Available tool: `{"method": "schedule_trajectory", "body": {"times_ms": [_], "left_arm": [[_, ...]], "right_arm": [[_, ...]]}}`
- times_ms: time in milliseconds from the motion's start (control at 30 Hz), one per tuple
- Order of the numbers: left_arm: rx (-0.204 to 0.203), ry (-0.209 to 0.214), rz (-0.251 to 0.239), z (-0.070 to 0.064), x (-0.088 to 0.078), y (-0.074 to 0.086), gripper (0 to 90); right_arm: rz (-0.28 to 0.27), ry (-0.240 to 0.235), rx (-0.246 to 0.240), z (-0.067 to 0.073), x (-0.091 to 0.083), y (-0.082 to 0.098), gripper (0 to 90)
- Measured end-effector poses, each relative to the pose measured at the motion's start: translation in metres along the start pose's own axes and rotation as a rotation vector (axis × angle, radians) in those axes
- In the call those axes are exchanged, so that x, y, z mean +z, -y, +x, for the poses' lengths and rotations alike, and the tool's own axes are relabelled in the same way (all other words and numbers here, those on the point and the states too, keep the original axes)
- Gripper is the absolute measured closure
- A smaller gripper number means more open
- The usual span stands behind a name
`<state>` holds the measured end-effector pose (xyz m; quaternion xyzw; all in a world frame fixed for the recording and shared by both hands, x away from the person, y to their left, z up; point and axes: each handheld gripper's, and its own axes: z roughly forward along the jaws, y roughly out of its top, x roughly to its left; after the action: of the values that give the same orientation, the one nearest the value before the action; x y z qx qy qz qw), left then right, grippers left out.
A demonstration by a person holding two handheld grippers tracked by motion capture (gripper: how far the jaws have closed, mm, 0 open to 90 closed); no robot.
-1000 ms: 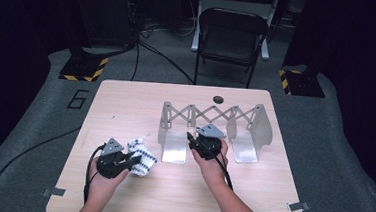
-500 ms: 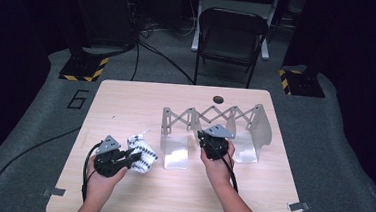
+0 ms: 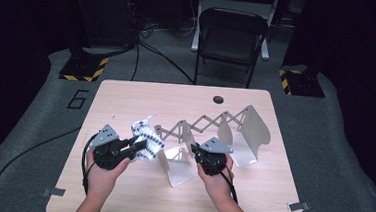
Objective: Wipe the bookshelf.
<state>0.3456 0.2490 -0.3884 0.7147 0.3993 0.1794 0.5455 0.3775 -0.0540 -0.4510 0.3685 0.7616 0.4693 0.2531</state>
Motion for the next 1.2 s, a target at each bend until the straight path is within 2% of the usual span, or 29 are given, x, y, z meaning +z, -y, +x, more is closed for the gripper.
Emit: {"method": "schedule_trajectory", "body": {"times_ms": [67,133,167,300,333,367,433,467,500,533,667,700,767,833,867,900,967,1033,1133,1167,1200], "left_arm": [[-0.011,-0.012,-0.004,0.001,0.006,0.0,71.8],[-0.005,-0.025,0.013,0.0,0.014,0.005,71.7],[-0.002,-0.025,0.03,0.0,0.017,0.009,71.6],[0.001,-0.025,0.057,0.003,0.027,0.019,71.4],[0.008,-0.032,0.091,0.004,0.031,0.023,71.4],[0.006,-0.038,0.113,0.005,0.038,0.03,71.4],[0.011,-0.039,0.13,0.006,0.042,0.034,71.4],[0.01,-0.051,0.155,0.006,0.049,0.042,71.4],[0.01,-0.051,0.155,0.006,0.049,0.042,71.4],[0.002,-0.053,0.184,0.007,0.055,0.049,71.3],[-0.017,-0.049,0.222,0.005,0.061,0.058,71.3],[-0.012,-0.048,0.221,0.004,0.059,0.055,71.4],[0.005,-0.047,0.168,-0.001,0.049,0.043,71.4],[0.044,-0.041,0.108,-0.006,0.037,0.028,71.4],[0.044,-0.041,0.108,-0.006,0.037,0.028,71.4],[0.073,-0.038,0.081,-0.012,0.03,0.018,71.4],[0.084,-0.041,0.082,-0.014,0.03,0.017,71.3],[0.056,-0.033,0.119,-0.011,0.041,0.033,71.3],[0.015,-0.041,0.211,-0.002,0.057,0.056,71.3],[0.016,-0.041,0.252,0.002,0.063,0.064,71.3],[0.001,-0.044,0.266,0.003,0.066,0.068,71.3]], "right_arm": [[-0.014,-0.002,-0.02,0.002,0.003,0.0,73.7],[-0.014,-0.005,-0.034,0.0,0.005,0.0,69.3],[-0.01,-0.004,-0.025,0.0,0.007,0.0,68.7],[0.003,-0.024,-0.031,-0.006,0.011,0.0,75.4],[0.008,-0.044,-0.022,-0.007,0.012,0.001,79.1],[0.015,-0.041,-0.044,-0.008,0.014,0.0,80.6],[0.023,-0.038,-0.057,-0.009,0.015,0.0,81.4],[0.03,-0.05,-0.031,-0.012,0.015,0.0,81.9],[0.031,-0.056,-0.029,-0.013,0.014,0.0,81.7],[0.031,-0.055,-0.019,-0.011,0.013,0.001,81.3],[0.022,-0.062,-0.022,-0.008,0.009,0.005,79.8],[0.02,-0.062,-0.028,-0.007,0.009,0.005,79.8],[0.026,-0.068,-0.025,-0.009,0.007,0.005,80.0],[0.021,-0.081,-0.01,-0.011,0.006,0.005,80.0],[0.025,-0.087,-0.006,-0.01,0.005,0.006,79.9],[0.022,-0.088,-0.004,-0.009,0.005,0.006,79.5],[0.026,-0.09,-0.006,-0.008,0.005,0.007,79.0],[0.026,-0.088,-0.012,-0.007,0.004,0.007,78.7],[0.03,-0.092,-0.001,-0.007,0.003,0.007,78.2],[0.027,-0.09,-0.006,-0.007,0.004,0.007,78.1],[0.024,-0.101,-0.001,-0.008,0.004,0.008,77.9]]}}
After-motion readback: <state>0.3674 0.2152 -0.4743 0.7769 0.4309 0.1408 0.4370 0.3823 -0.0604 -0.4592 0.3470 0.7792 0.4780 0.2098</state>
